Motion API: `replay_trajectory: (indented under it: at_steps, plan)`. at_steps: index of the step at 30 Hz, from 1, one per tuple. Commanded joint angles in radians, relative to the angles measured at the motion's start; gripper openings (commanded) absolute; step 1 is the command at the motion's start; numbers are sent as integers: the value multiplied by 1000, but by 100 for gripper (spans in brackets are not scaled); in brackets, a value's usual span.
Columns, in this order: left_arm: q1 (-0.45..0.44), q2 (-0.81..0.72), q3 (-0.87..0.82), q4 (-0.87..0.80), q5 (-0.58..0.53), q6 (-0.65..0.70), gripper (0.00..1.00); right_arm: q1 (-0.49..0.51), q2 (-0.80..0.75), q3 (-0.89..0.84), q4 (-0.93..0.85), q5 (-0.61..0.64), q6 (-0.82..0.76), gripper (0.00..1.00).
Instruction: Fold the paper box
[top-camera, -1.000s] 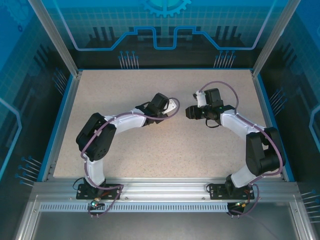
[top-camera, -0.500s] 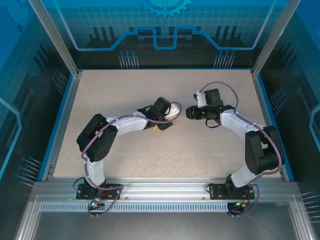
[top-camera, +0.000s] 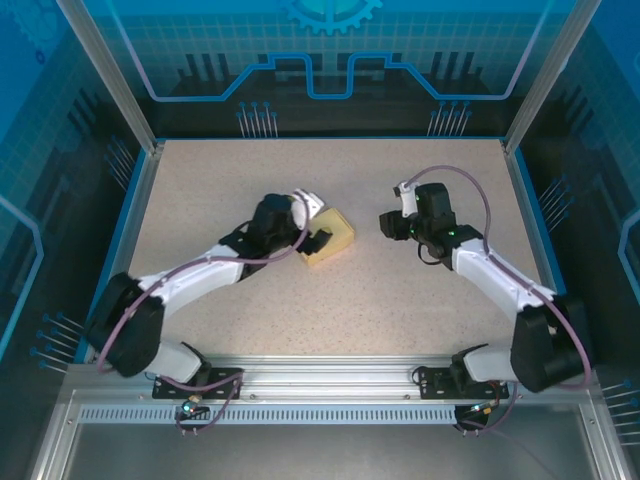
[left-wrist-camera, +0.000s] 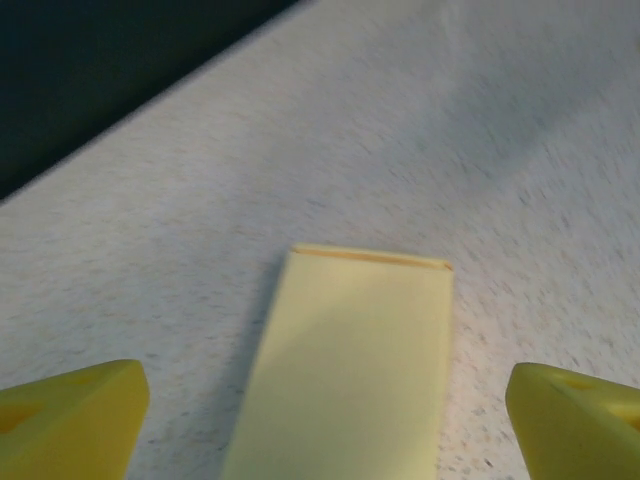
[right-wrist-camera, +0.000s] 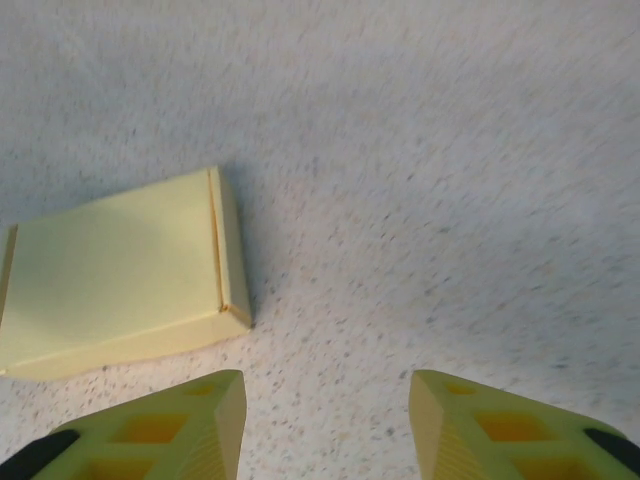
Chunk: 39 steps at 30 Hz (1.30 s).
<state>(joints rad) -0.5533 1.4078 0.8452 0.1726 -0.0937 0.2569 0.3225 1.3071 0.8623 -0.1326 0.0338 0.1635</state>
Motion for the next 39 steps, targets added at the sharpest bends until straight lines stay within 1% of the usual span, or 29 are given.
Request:
replay_trajectory:
  at_steps: [1,2,5,8,11,13,15,16,17,19,21,24,26,28,29,30,31,33,34,35,37,39]
  plan:
    - [49,-121,-126,183,-58,-134,97,10,-74,-58,50,216,-34,50]
    - [67,-159,-169,215,-78,-155,99,8,-92,-68,56,255,-33,51]
    - [128,-238,-271,276,-134,-212,99,2,-134,-87,53,343,-24,57]
    - [182,-282,-337,284,-194,-255,99,-11,-157,-101,51,400,-10,71]
    - [234,-291,-365,258,-205,-282,99,-44,-152,-109,33,431,26,74]
    - [269,-281,-368,232,-213,-300,99,-58,-144,-132,41,482,57,76]
    - [302,-271,-380,231,-221,-309,99,-63,-139,-167,72,536,72,95]
    - [318,-265,-390,247,-226,-315,99,-70,-136,-187,93,546,74,100]
    - [336,-268,-386,229,-227,-324,99,-79,-130,-205,113,538,76,100]
    - [363,-258,-405,273,-225,-292,99,-93,-111,-232,153,529,75,100]
    - [397,-237,-410,286,-221,-274,99,-113,-85,-218,143,509,73,100]
    - [456,-173,-415,328,-193,-268,99,-115,-35,-260,287,493,2,100]
    - [494,-97,-448,459,-120,-266,99,-121,17,-298,422,463,-40,100]
    - [514,-32,-466,584,-71,-262,99,-127,69,-312,500,438,-59,100]
    - [520,-20,-458,594,-44,-255,99,-129,93,-314,531,430,-63,100]
    - [524,-1,-452,610,-44,-254,99,-132,107,-307,543,423,-68,100]
    - [539,19,-430,582,-36,-271,99,-132,120,-292,533,414,-90,100]
    - [566,80,-428,631,10,-289,99,-134,134,-305,602,418,-140,100]
    - [576,119,-439,693,33,-289,99,-140,131,-321,647,402,-154,100]
    - [577,119,-453,696,44,-289,99,-156,127,-349,709,368,-163,100]
    - [577,139,-474,766,49,-287,99,-202,139,-372,746,289,-134,100]
    - [576,138,-471,757,51,-286,99,-231,163,-403,828,239,-122,100]
